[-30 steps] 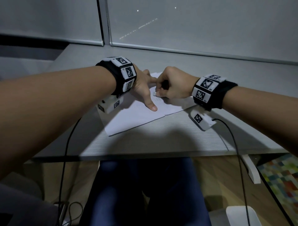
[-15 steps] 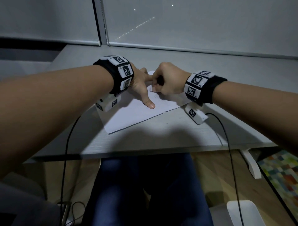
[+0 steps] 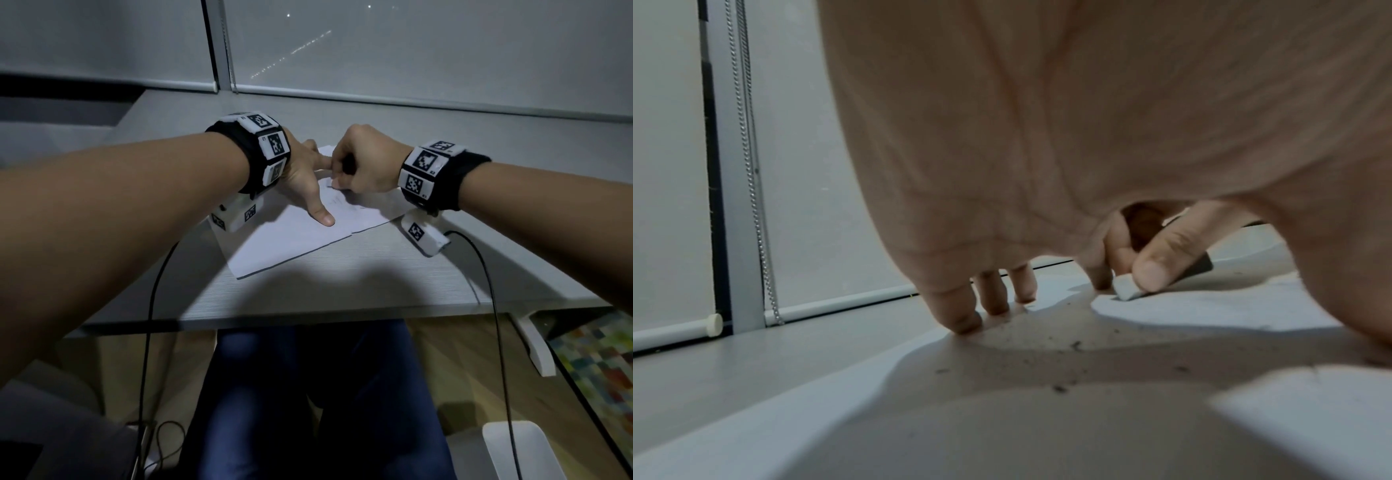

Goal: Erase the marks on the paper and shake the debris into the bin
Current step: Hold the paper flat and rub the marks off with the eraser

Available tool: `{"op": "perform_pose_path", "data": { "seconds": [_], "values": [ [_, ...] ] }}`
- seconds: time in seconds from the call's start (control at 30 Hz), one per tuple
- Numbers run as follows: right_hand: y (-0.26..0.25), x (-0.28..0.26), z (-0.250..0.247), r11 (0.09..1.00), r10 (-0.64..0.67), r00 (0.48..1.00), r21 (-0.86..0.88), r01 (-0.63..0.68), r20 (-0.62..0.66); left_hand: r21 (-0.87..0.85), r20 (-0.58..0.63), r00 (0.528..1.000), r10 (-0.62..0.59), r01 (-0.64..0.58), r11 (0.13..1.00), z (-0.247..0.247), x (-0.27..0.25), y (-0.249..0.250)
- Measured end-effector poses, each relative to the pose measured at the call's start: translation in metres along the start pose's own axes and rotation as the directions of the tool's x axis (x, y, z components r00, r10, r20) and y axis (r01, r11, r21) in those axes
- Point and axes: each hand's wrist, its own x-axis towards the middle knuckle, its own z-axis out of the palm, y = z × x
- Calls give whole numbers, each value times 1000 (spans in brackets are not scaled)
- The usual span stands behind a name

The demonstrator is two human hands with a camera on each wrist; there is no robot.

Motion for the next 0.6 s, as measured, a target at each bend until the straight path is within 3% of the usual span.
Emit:
{"op": "perform_pose_path", "data": {
  "seconds": [0.3,0.47,0.6],
  "values": [
    [-7,-22,2,990,-135,988,39,132,75,-68,-18,999,42,-43,997,1,-1,4],
    [5,-9,-4,999,-40,999,-19,40,18,-10,1,1000,9,-9,1000,1,-1,2],
    [-5,-22,3,999,-50,998,-5,50,28,-5,17,1000,10,-10,1000,0,0,2]
  ]
}}
